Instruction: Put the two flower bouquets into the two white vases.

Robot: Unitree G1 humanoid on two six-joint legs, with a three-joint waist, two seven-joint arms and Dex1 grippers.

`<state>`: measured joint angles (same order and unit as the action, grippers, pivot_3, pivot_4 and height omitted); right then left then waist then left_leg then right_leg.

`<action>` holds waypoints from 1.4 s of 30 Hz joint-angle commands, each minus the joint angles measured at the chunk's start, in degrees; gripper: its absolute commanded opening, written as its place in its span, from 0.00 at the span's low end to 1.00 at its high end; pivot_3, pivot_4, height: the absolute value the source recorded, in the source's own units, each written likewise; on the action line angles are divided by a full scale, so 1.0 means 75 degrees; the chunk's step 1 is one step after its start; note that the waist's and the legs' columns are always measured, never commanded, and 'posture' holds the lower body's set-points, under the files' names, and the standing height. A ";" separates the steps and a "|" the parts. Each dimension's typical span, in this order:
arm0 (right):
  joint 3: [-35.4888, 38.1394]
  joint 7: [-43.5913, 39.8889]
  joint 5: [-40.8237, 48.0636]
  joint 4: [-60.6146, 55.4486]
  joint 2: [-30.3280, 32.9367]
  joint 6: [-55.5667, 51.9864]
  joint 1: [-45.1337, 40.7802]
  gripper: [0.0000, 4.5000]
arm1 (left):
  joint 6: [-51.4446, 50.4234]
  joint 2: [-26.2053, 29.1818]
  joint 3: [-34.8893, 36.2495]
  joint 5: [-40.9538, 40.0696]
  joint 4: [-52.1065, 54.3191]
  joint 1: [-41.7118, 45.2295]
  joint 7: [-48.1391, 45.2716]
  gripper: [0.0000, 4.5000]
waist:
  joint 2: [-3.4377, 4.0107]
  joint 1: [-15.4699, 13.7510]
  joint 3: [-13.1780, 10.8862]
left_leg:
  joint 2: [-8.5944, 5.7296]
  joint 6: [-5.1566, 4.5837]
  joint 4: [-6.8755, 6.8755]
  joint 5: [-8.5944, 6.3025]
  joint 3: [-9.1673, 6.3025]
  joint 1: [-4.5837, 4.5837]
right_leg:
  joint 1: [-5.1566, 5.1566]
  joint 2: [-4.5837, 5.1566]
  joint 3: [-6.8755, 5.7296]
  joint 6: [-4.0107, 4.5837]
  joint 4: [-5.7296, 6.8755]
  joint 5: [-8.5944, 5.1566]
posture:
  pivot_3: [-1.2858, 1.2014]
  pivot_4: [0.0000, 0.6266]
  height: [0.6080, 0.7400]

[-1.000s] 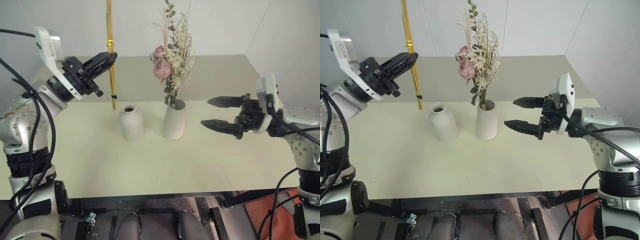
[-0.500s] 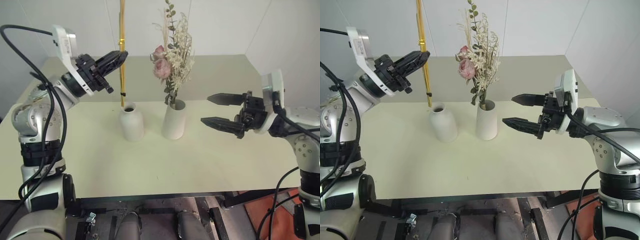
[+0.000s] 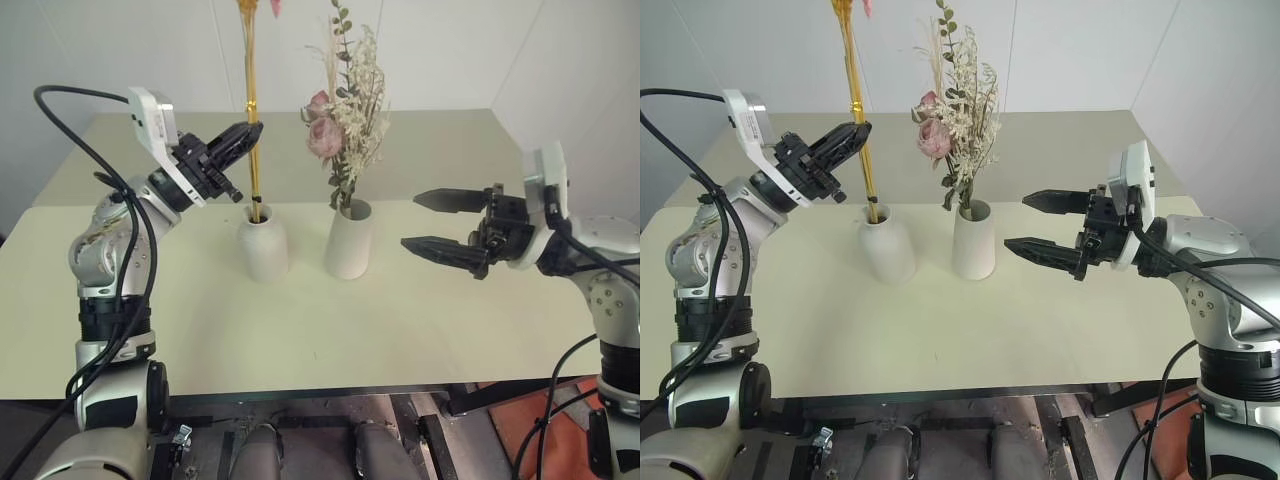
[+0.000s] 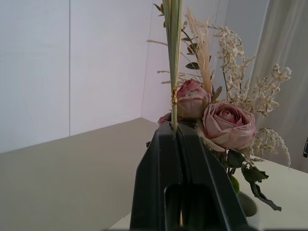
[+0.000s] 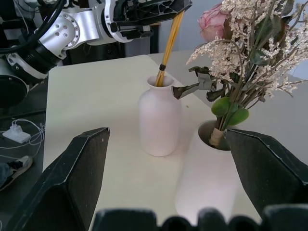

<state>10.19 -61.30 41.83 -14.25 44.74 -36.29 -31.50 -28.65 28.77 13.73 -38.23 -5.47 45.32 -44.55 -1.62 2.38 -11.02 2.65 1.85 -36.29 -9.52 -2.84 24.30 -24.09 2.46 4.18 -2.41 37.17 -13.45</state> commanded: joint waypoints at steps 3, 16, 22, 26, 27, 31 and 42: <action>0.0071 -0.0104 0.0029 -0.0278 0.0081 0.0231 -0.0035 1.00 | 0.0237 -0.0070 0.0012 0.0175 0.0108 -0.0163 0.0113 0.01 | 0.0000 -0.0001 0.0000 | 0.0000 0.0000 0.0000 0.0000 0.0000 -0.0001 | -0.0001 0.0000 0.0000 0.0000 0.0001 0.0000 | 0.52 0.24 1.00; 0.0020 -0.0164 0.0037 -0.0254 0.0067 0.0292 -0.0058 1.00 | -0.0544 0.0327 0.0320 -0.0269 0.0782 -0.0622 0.0002 0.26 | 0.0000 0.0019 0.0000 | 0.0001 0.0000 0.0000 0.0000 -0.0001 -0.0001 | -0.0002 -0.0001 0.0000 -0.0010 0.0001 -0.0005 | 0.52 0.24 1.00; 0.0021 -0.0301 -0.0003 -0.0245 0.0125 0.0352 0.0062 1.00 | -0.1210 0.1146 0.1105 -0.1009 0.2105 -0.1855 0.0032 0.66 | 0.0000 0.0027 0.0000 | 0.0006 0.0000 0.0004 0.0000 0.0003 -0.0003 | -0.0005 -0.0002 0.0002 -0.0009 0.0001 -0.0005 | 0.52 0.24 1.00; -0.0038 -0.0408 -0.0058 -0.0150 0.0130 0.0402 0.0050 1.00 | -0.1633 0.1807 0.1968 -0.1582 0.2981 -0.3008 -0.0173 0.94 | 0.0000 0.0020 0.0000 | 0.0007 0.0000 0.0001 0.0000 0.0005 -0.0006 | -0.0001 0.0000 0.0002 -0.0014 0.0001 -0.0009 | 0.52 0.24 1.00; -0.0056 -0.0431 -0.0079 -0.0120 0.0130 0.0420 0.0045 1.00 | -0.1720 0.2021 0.2195 -0.1739 0.3158 -0.3359 -0.0410 0.99 | 0.0000 0.0027 0.0000 | 0.0009 0.0000 0.0001 0.0000 0.0005 -0.0004 | -0.0005 -0.0001 0.0001 -0.0014 0.0001 -0.0009 | 0.52 0.24 1.00; -0.0112 -0.0558 -0.0164 -0.0058 0.0185 0.0481 0.0096 1.00 | -0.2274 0.2833 0.3318 -0.2550 0.3763 -0.4669 -0.0964 0.99 | 0.0001 0.0030 0.0000 | 0.0013 0.0001 0.0007 -0.0001 0.0009 -0.0006 | -0.0010 -0.0002 0.0001 -0.0005 -0.0001 -0.0014 | 0.52 0.24 1.00; -0.0113 -0.0632 -0.0313 0.0219 0.0236 0.0490 0.0152 1.00 | -0.2475 0.3683 0.5360 -0.2991 0.4297 -0.6917 -0.2369 0.99 | 0.0001 -0.0005 0.0000 | 0.0019 0.0002 0.0009 -0.0001 0.0020 -0.0012 | -0.0012 0.0001 -0.0001 0.0046 -0.0005 -0.0042 | 0.52 0.24 1.00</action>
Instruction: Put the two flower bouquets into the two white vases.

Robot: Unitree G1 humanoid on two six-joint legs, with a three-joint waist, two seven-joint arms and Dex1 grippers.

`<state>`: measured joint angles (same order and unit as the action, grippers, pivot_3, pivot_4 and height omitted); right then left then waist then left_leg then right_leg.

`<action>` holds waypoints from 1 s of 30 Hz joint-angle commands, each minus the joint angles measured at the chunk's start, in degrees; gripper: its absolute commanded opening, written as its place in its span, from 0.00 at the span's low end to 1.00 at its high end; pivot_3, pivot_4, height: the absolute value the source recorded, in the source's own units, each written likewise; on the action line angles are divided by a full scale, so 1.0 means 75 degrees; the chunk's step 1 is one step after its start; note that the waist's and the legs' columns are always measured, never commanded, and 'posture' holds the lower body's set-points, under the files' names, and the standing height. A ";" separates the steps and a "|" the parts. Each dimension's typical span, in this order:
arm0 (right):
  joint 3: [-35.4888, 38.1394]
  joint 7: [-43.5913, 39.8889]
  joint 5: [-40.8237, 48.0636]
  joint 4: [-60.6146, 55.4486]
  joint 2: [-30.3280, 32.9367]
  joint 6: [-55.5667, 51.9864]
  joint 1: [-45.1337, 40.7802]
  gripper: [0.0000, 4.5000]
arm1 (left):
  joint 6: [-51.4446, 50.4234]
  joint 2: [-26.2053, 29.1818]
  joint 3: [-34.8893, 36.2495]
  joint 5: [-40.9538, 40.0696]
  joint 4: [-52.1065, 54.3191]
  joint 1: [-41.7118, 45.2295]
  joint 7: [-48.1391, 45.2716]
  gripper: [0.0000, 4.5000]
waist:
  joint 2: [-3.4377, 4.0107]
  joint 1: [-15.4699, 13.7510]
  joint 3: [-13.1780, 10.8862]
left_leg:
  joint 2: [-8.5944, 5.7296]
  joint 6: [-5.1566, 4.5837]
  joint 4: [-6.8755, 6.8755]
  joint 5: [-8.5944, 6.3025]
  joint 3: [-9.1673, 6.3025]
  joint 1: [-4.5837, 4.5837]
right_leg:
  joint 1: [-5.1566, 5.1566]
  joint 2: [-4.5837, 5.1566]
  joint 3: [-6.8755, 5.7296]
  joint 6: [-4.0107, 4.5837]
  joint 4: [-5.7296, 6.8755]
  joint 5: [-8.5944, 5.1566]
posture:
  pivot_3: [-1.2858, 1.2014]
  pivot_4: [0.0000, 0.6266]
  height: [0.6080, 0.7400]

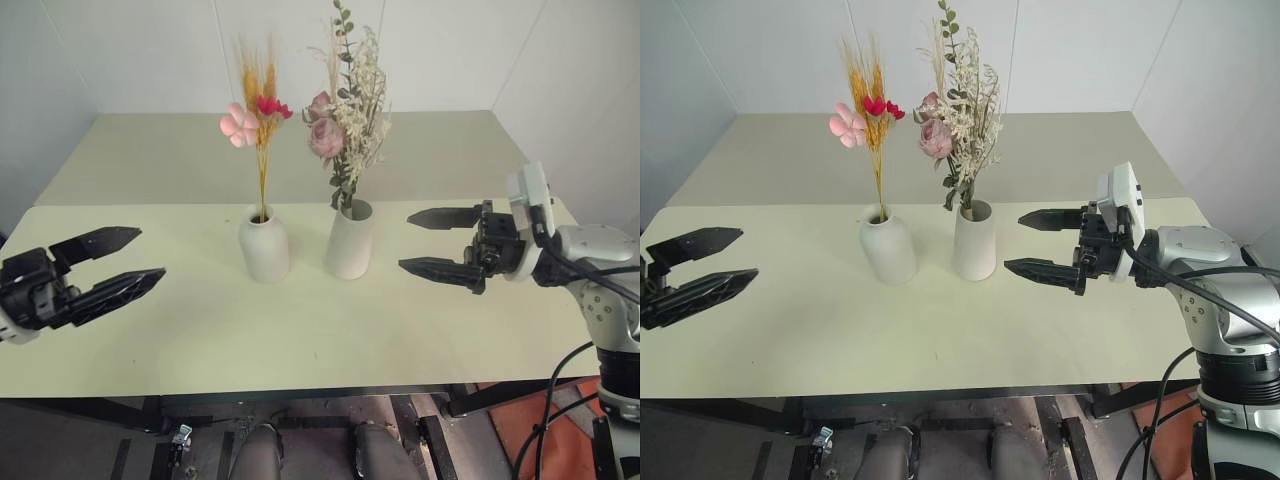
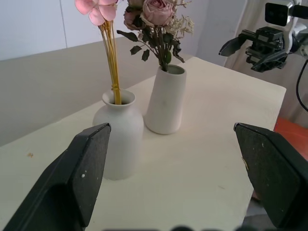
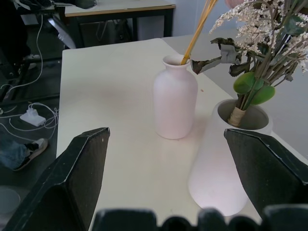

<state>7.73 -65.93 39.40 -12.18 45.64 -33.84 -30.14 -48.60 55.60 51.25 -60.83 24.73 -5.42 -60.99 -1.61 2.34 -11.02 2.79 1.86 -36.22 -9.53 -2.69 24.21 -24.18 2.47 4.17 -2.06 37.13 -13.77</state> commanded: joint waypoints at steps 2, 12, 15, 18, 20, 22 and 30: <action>0.0220 -0.0010 -0.0026 0.0011 0.0139 0.0175 -0.0064 1.00 | 0.0260 0.0040 0.0368 0.0009 0.0316 -0.0200 -0.0092 0.99 | 0.0000 0.0000 0.0000 | 0.0001 0.0000 0.0000 0.0000 0.0004 0.0001 | -0.0001 0.0000 0.0001 0.0001 -0.0001 0.0000 | 0.52 0.24 1.00; 0.0326 0.0007 0.0000 0.0090 0.0282 0.0129 -0.0099 1.00 | 0.0505 -0.0069 0.0140 -0.0030 0.0464 -0.0221 0.0201 0.99 | 0.0000 0.0014 0.0000 | 0.0003 0.0000 0.0003 0.0000 0.0010 0.0000 | -0.0005 0.0000 0.0002 0.0002 -0.0001 -0.0001 | 0.52 0.24 1.00; 0.0319 0.0015 -0.0015 0.0111 0.0304 0.0123 -0.0092 1.00 | 0.0576 -0.0105 0.0115 0.0058 0.0542 -0.0251 0.0294 0.99 | 0.0000 0.0014 0.0000 | 0.0003 0.0000 0.0003 0.0000 0.0011 0.0000 | -0.0005 0.0000 0.0003 0.0002 -0.0001 -0.0001 | 0.52 0.24 1.00; 0.0298 0.0024 -0.0031 0.0129 0.0305 0.0124 -0.0092 1.00 | 0.0849 -0.0198 -0.0132 0.0330 0.0480 -0.0034 0.0596 0.99 | 0.0000 0.0010 0.0000 | 0.0003 0.0000 0.0003 0.0000 0.0011 0.0000 | -0.0004 0.0000 0.0003 0.0002 -0.0001 -0.0001 | 0.52 0.24 1.00; 0.0276 0.0038 -0.0034 0.0151 0.0291 0.0116 -0.0123 1.00 | 0.1026 -0.0209 -0.0374 0.0400 0.0378 0.0270 0.0797 0.99 | 0.0000 0.0002 0.0000 | 0.0003 0.0000 0.0003 0.0000 0.0011 0.0000 | -0.0003 0.0000 0.0002 0.0002 -0.0001 -0.0001 | 0.52 0.24 1.00; 0.0226 0.0075 -0.0078 0.0177 0.0244 0.0155 -0.0160 1.00 | 0.1215 -0.0232 -0.0725 0.0534 0.0213 0.0720 0.1073 0.99 | 0.0000 -0.0009 0.0000 | 0.0003 0.0000 0.0001 0.0000 0.0011 0.0001 | -0.0002 0.0000 0.0003 0.0002 -0.0001 0.0000 | 0.52 0.24 1.00; 0.0177 0.0208 -0.0125 0.0195 0.0096 0.0215 -0.0233 1.00 | 0.2067 -0.0612 -0.2570 0.1704 -0.0957 0.2724 0.1927 0.99 | -0.0001 -0.0002 0.0000 | 0.0001 0.0000 0.0002 0.0000 0.0010 0.0004 | -0.0001 -0.0003 0.0003 -0.0045 -0.0001 0.0027 | 0.52 0.24 1.00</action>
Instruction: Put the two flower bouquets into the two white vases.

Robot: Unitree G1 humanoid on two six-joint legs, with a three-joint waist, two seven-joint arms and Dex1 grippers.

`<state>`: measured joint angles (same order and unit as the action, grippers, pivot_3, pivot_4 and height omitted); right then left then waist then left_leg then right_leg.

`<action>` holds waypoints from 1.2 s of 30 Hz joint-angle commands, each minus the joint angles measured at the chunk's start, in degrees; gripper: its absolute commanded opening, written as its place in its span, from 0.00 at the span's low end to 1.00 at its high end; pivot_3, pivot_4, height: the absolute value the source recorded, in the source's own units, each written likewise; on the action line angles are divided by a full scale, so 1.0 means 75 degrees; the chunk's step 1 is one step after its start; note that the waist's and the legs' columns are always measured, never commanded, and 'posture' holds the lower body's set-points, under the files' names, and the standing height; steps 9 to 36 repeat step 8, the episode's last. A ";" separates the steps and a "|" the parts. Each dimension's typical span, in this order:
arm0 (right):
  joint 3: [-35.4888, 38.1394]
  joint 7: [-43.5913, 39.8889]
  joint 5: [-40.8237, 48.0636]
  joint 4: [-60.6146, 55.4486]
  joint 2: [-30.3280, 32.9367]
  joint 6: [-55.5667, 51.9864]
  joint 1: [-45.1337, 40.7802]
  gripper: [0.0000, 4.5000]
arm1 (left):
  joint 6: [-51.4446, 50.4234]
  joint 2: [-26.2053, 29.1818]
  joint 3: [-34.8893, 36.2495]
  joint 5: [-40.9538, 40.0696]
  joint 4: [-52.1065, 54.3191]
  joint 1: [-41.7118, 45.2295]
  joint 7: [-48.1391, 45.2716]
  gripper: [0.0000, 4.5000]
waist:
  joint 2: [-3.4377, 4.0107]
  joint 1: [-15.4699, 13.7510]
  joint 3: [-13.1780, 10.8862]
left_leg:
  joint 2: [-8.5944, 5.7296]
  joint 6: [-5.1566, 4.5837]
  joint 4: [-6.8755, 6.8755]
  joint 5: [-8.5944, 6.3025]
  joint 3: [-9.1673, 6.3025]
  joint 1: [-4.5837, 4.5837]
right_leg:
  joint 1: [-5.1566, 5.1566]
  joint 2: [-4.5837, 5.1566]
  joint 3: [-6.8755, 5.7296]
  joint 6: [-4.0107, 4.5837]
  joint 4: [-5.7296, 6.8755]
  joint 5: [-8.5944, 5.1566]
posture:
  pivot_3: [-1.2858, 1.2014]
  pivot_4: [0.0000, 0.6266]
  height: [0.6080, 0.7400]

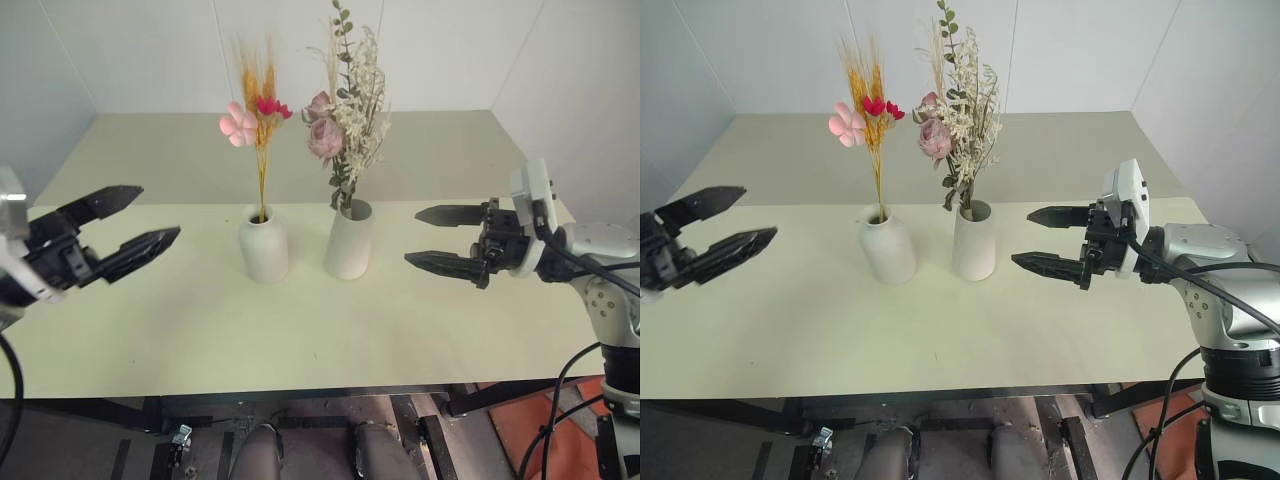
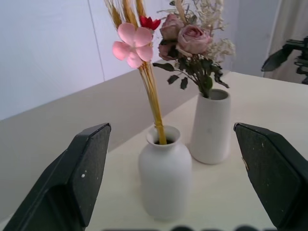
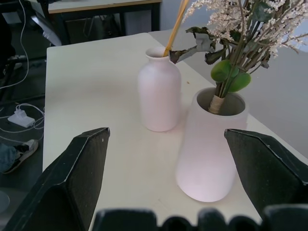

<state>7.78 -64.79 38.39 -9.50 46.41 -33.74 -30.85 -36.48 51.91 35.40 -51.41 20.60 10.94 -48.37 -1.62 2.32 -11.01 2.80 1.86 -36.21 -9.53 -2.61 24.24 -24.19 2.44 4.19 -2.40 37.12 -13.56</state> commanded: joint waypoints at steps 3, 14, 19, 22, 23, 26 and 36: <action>0.0142 0.0099 -0.0009 -0.0218 -0.0047 0.0224 -0.0121 1.00 | 0.0771 -0.0388 -0.0968 0.0877 -0.0888 0.1144 0.0436 0.99 | 0.0000 0.0000 0.0000 | -0.0001 0.0000 -0.0001 0.0000 0.0000 0.0001 | 0.0002 0.0000 0.0000 -0.0002 0.0000 0.0002 | 0.52 0.24 1.00; 0.0190 0.0173 0.0098 -0.0337 -0.0050 0.0145 -0.0053 1.00 | 0.1199 -0.1020 -0.1622 0.1496 -0.1657 0.2237 0.1011 0.99 | -0.0001 -0.0003 0.0000 | -0.0002 -0.0001 -0.0002 0.0000 -0.0004 0.0001 | 0.0005 0.0000 -0.0001 -0.0004 0.0001 0.0003 | 0.52 0.24 1.00; 0.0190 0.0173 0.0098 -0.0337 -0.0050 0.0145 -0.0053 1.00 | 0.1199 -0.1020 -0.1622 0.1496 -0.1657 0.2237 0.1011 0.99 | -0.0001 -0.0003 0.0000 | -0.0002 -0.0001 -0.0002 0.0000 -0.0004 0.0001 | 0.0005 0.0000 -0.0001 -0.0004 0.0001 0.0003 | 0.52 0.24 1.00; 0.0190 0.0173 0.0098 -0.0337 -0.0050 0.0145 -0.0053 1.00 | 0.1199 -0.1020 -0.1622 0.1496 -0.1657 0.2237 0.1011 0.99 | -0.0001 -0.0003 0.0000 | -0.0002 -0.0001 -0.0002 0.0000 -0.0004 0.0001 | 0.0005 0.0000 -0.0001 -0.0004 0.0001 0.0003 | 0.52 0.24 1.00; 0.0190 0.0173 0.0098 -0.0337 -0.0050 0.0145 -0.0053 1.00 | 0.1199 -0.1020 -0.1622 0.1496 -0.1657 0.2237 0.1011 0.99 | -0.0001 -0.0003 0.0000 | -0.0002 -0.0001 -0.0002 0.0000 -0.0004 0.0001 | 0.0005 0.0000 -0.0001 -0.0004 0.0001 0.0003 | 0.52 0.24 1.00; 0.0190 0.0173 0.0098 -0.0337 -0.0050 0.0145 -0.0053 1.00 | 0.1199 -0.1020 -0.1622 0.1496 -0.1657 0.2237 0.1011 0.99 | -0.0001 -0.0003 0.0000 | -0.0002 -0.0001 -0.0002 0.0000 -0.0004 0.0001 | 0.0005 0.0000 -0.0001 -0.0004 0.0001 0.0003 | 0.52 0.24 1.00; 0.0190 0.0173 0.0098 -0.0337 -0.0050 0.0145 -0.0053 1.00 | 0.1199 -0.1020 -0.1622 0.1496 -0.1657 0.2237 0.1011 0.99 | -0.0001 -0.0003 0.0000 | -0.0002 -0.0001 -0.0002 0.0000 -0.0004 0.0001 | 0.0005 0.0000 -0.0001 -0.0004 0.0001 0.0003 | 0.52 0.24 1.00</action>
